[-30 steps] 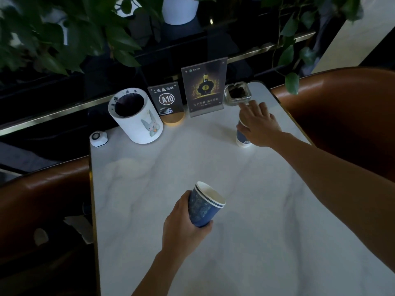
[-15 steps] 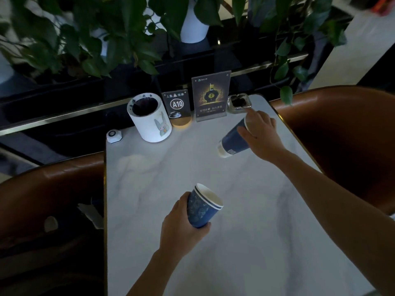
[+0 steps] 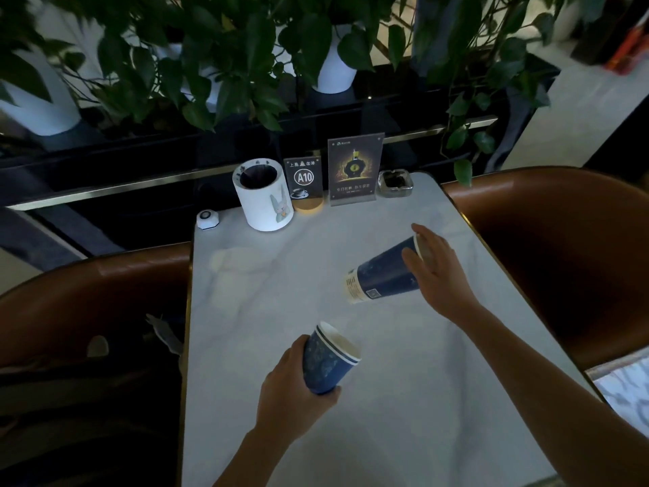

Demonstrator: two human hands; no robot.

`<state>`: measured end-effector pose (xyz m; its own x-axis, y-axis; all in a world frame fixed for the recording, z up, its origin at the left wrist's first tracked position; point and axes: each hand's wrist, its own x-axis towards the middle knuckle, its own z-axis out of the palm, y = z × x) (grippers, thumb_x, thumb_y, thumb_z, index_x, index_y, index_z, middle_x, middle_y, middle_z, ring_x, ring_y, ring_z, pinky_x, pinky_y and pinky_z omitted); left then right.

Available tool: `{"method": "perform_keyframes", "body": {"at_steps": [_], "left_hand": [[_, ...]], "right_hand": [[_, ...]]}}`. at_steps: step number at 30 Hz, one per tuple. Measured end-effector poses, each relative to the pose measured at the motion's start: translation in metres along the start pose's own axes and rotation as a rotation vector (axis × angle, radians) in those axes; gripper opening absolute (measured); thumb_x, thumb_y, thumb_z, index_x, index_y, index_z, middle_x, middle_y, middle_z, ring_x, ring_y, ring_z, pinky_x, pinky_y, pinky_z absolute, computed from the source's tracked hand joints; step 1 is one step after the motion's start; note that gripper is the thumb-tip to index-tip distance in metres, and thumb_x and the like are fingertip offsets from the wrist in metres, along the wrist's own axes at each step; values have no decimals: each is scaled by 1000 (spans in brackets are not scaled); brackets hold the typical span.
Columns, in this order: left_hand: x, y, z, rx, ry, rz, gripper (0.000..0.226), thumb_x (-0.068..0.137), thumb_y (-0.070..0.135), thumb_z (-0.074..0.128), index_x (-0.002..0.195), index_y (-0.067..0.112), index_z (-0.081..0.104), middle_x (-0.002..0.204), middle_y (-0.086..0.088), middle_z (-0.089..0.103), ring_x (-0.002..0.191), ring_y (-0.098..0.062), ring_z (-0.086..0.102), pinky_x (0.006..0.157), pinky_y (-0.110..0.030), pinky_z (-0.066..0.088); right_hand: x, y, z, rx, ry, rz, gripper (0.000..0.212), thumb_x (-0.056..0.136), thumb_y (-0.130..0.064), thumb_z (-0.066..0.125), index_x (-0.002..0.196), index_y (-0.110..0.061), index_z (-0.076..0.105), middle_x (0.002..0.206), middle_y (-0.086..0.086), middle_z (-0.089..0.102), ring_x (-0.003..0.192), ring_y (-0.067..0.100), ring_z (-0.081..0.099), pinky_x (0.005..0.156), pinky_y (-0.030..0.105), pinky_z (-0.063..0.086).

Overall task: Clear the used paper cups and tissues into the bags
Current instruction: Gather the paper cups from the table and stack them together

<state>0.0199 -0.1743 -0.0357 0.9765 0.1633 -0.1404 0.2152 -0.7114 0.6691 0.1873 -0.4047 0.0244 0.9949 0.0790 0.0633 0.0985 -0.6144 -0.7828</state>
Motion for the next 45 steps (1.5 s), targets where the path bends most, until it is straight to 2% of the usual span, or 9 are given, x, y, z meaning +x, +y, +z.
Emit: {"method": "perform_keyframes", "body": {"at_steps": [4, 8, 15, 21, 27, 30, 33, 41, 45], "left_hand": [[-11, -6, 0, 11, 8, -9, 78, 51, 58, 78, 119, 41, 44, 105, 25, 58, 93, -5, 62, 75, -18, 52], [-19, -8, -1, 10, 3, -21, 83, 52, 60, 77, 125, 38, 45, 113, 22, 61, 97, -7, 64, 78, -18, 52], [-30, -13, 0, 18, -1, -26, 82, 53, 63, 76, 124, 41, 42, 111, 22, 62, 93, -5, 64, 78, -21, 56], [-35, -13, 1, 6, -20, -26, 82, 54, 65, 76, 125, 42, 41, 114, 21, 62, 94, -6, 64, 79, -23, 59], [-40, -9, 0, -19, -16, -19, 77, 54, 60, 77, 122, 44, 43, 108, 21, 66, 88, -7, 65, 75, -26, 58], [-42, -7, 0, -3, -31, -12, 77, 55, 60, 76, 123, 43, 43, 109, 21, 65, 88, -6, 64, 74, -19, 54], [-43, -5, 0, 7, -53, 0, 79, 56, 63, 75, 124, 42, 42, 111, 21, 65, 89, -5, 64, 75, -16, 52], [-41, 5, 2, 17, -78, 40, 78, 56, 65, 74, 123, 43, 43, 112, 22, 63, 92, -4, 64, 76, -14, 51], [-39, 9, 3, 11, -94, 59, 78, 56, 66, 74, 122, 44, 41, 111, 22, 63, 91, -1, 63, 79, -17, 54]], "right_hand": [[-28, -2, 2, 93, -2, 23, 50, 95, -46, 40, 141, -27, 38, 148, 2, 43, 134, 23, 42, 102, 33, 38], [-50, -5, 5, 188, -2, 70, 51, 94, -49, 42, 140, -28, 40, 148, 2, 44, 133, 24, 43, 105, 43, 43], [-73, -7, 11, 291, -31, 113, 50, 92, -48, 40, 139, -32, 42, 146, 0, 46, 129, 20, 47, 92, 28, 46], [-88, -10, 14, 346, -97, 123, 44, 96, -39, 40, 138, -29, 44, 132, -10, 51, 119, 7, 48, 69, 4, 46], [-97, -7, 26, 342, -179, 118, 43, 96, -39, 43, 137, -27, 49, 134, -6, 54, 120, 8, 51, 75, -1, 45], [-101, -8, 29, 332, -199, 110, 52, 91, -48, 43, 138, -27, 49, 137, -6, 54, 123, 9, 51, 91, 14, 48], [-104, -9, 33, 316, -212, 111, 44, 96, -39, 45, 138, -26, 49, 138, -3, 55, 126, 13, 51, 104, 34, 46], [-116, -15, 51, 288, -294, 104, 36, 94, -35, 53, 130, -34, 54, 121, -8, 62, 113, 11, 58, 92, 22, 47], [-127, -20, 64, 255, -362, 74, 36, 95, -37, 52, 130, -38, 51, 128, -12, 57, 116, 4, 54, 97, 21, 44]]}}
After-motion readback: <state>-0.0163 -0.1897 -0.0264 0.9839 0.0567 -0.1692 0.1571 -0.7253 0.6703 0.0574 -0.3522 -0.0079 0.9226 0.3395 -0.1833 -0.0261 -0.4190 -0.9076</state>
